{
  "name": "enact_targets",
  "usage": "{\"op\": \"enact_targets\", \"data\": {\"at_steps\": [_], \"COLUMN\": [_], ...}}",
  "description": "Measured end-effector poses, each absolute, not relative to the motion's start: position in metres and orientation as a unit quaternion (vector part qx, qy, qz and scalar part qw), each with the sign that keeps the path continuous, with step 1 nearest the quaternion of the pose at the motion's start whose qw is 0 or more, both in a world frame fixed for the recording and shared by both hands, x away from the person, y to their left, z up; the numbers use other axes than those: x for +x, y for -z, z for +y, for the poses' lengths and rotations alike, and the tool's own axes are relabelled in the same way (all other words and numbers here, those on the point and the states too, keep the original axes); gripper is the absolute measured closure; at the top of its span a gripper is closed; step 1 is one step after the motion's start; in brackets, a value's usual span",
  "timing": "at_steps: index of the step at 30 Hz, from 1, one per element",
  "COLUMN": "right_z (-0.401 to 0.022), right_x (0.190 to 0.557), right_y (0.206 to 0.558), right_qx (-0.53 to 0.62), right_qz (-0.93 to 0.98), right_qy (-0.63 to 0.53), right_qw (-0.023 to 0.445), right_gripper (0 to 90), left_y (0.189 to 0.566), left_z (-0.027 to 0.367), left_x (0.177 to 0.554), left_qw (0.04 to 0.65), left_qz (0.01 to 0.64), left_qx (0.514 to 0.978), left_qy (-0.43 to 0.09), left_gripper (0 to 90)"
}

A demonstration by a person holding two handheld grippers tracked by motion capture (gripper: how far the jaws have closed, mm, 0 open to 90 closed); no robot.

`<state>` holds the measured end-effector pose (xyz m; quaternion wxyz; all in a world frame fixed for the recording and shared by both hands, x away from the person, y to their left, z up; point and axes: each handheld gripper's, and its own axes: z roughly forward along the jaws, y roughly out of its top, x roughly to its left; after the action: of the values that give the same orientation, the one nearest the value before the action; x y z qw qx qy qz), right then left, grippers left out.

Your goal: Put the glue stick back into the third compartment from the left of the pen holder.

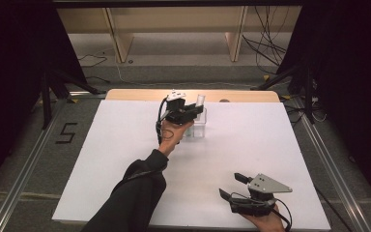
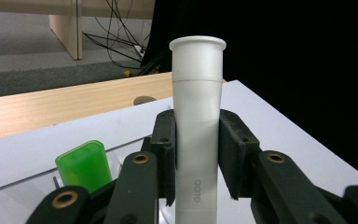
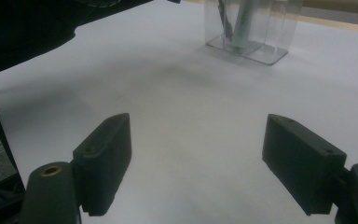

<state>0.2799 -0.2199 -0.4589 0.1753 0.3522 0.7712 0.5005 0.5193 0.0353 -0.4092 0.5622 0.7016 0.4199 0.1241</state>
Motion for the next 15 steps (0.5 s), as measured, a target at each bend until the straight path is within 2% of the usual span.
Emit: {"op": "enact_targets", "data": {"at_steps": [15], "right_z": [-0.2201], "right_x": [0.2796], "right_y": [0.459], "right_qx": [0.35], "right_qz": [0.77], "right_qy": [-0.503], "right_qw": [0.176], "right_gripper": [24.5], "left_y": [0.4171], "left_z": [0.0273], "left_x": [0.5295], "left_qw": [0.549], "left_qz": [0.433], "left_qx": [0.701], "left_qy": [-0.139], "left_gripper": [69.7]}}
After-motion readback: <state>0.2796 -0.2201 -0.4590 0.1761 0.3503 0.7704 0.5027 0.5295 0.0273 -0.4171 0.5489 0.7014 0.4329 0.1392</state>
